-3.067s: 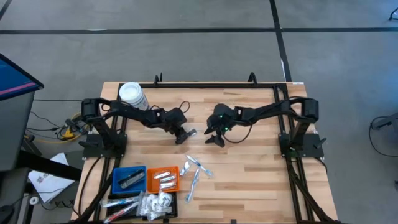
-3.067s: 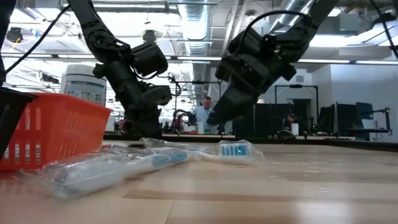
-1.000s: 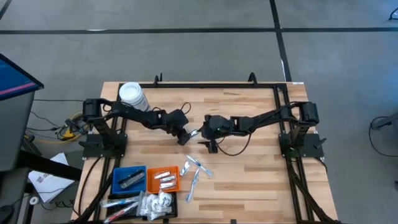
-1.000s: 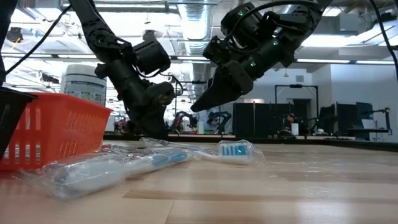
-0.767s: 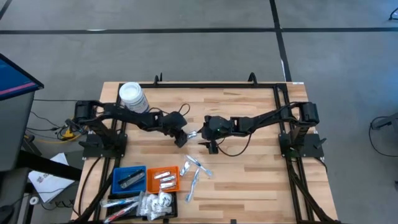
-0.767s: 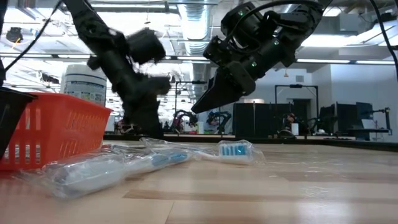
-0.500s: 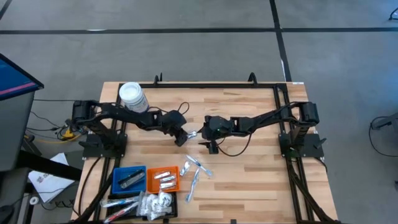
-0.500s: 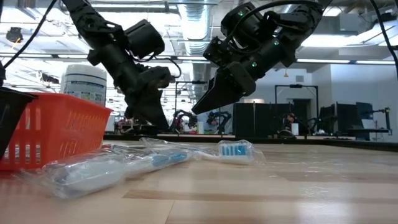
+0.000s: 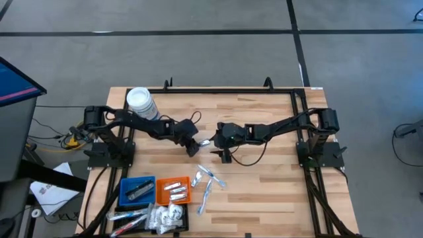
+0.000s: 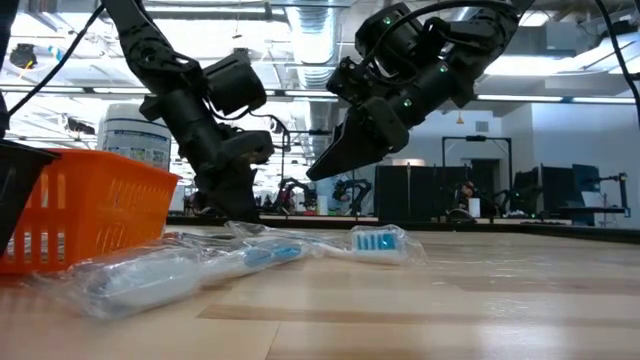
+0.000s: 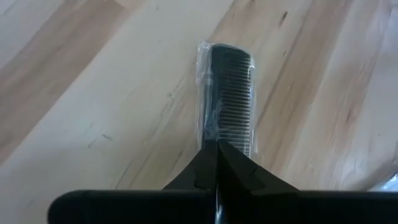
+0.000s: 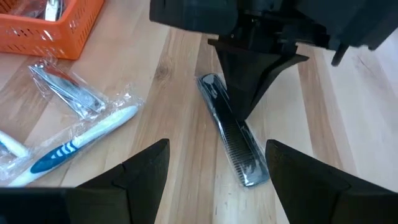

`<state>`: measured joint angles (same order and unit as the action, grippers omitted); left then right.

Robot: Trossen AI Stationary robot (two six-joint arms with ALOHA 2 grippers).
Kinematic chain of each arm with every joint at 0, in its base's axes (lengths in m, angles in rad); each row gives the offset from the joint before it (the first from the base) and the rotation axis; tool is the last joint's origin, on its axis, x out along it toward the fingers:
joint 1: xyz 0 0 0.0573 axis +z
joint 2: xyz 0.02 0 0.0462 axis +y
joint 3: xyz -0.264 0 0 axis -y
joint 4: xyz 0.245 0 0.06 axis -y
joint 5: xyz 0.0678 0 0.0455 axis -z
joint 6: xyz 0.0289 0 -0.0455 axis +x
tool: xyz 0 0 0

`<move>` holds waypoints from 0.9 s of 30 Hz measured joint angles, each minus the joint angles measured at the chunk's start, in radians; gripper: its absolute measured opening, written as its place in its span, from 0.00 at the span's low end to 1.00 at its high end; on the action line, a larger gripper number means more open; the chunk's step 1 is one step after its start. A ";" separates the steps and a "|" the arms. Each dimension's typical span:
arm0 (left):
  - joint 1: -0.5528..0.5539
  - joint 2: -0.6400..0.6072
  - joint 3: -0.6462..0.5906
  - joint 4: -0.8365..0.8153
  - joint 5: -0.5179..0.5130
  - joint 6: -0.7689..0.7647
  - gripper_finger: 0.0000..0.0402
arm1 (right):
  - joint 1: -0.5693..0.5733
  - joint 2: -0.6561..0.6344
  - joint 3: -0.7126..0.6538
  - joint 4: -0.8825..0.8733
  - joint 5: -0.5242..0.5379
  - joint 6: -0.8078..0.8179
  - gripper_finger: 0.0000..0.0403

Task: Pick & Place Travel size toiletries
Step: Put the black comb into the blue basket

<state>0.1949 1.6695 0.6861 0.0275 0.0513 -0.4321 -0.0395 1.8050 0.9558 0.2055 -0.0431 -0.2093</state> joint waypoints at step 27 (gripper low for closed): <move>0.030 0.042 0.006 -0.069 0.073 -0.124 0.00 | 0.000 0.225 0.213 -0.193 0.104 -0.034 0.64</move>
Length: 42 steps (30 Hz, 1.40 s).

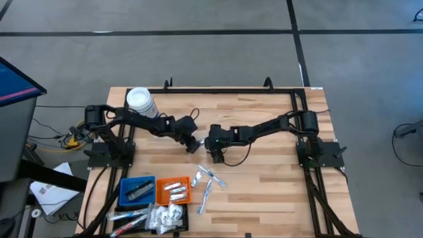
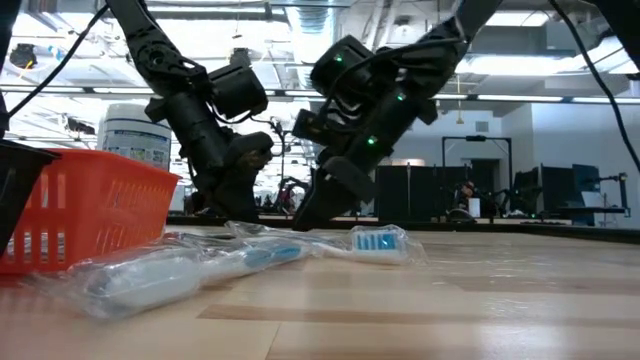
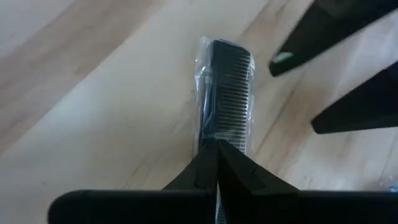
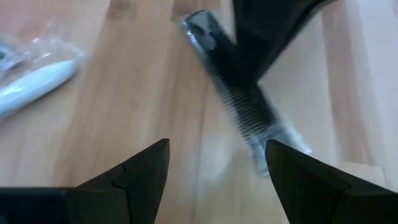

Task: Pick & Place Travel size toiletries
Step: Put the black comb into the blue basket

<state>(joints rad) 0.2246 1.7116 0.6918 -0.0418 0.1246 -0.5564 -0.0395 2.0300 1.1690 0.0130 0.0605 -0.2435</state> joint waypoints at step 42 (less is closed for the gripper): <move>-0.049 -0.060 -0.009 0.059 -0.029 0.084 0.00 | 0.026 -0.002 0.014 -0.027 0.004 -0.029 0.64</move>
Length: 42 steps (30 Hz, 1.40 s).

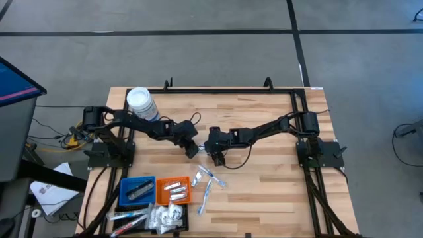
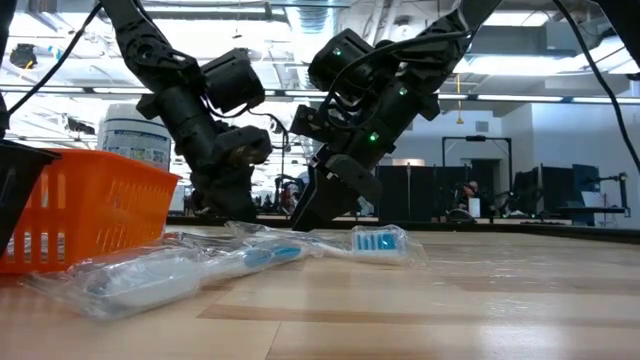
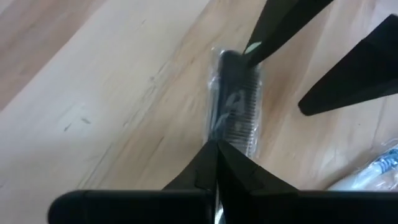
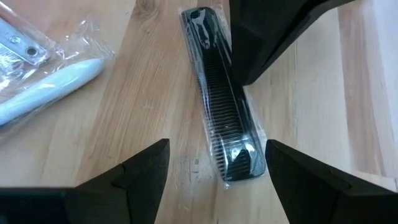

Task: Pick & Place Travel size toiletries
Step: Put the black comb into the blue basket

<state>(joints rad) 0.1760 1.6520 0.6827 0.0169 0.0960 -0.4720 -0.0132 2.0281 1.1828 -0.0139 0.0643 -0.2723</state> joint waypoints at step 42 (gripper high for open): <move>0.011 0.019 0.002 -0.036 0.025 -0.004 0.00 | -0.018 0.087 0.020 0.173 0.053 -0.046 0.64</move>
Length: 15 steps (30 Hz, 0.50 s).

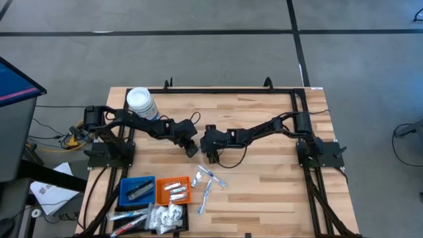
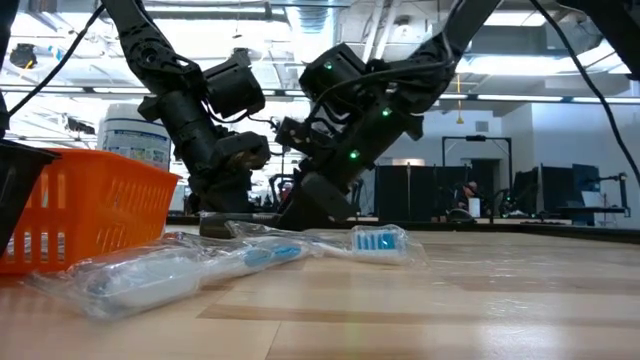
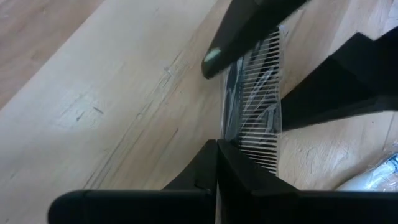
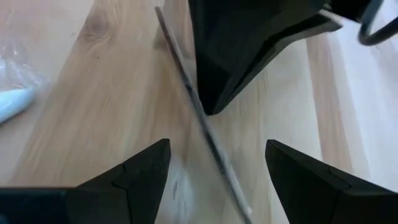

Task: Pick & Place Travel size toiletries
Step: Put the black comb into the blue basket

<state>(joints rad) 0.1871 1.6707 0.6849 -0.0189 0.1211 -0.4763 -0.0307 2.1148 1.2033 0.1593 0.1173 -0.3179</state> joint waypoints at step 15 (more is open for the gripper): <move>0.000 0.000 0.000 0.003 0.006 0.000 0.00 | 0.004 0.000 0.021 -0.097 -0.017 0.034 0.08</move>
<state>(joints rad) 0.1871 1.6711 0.6846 -0.0158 0.1268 -0.4759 -0.0271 2.1147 1.2240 0.0621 0.1002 -0.2837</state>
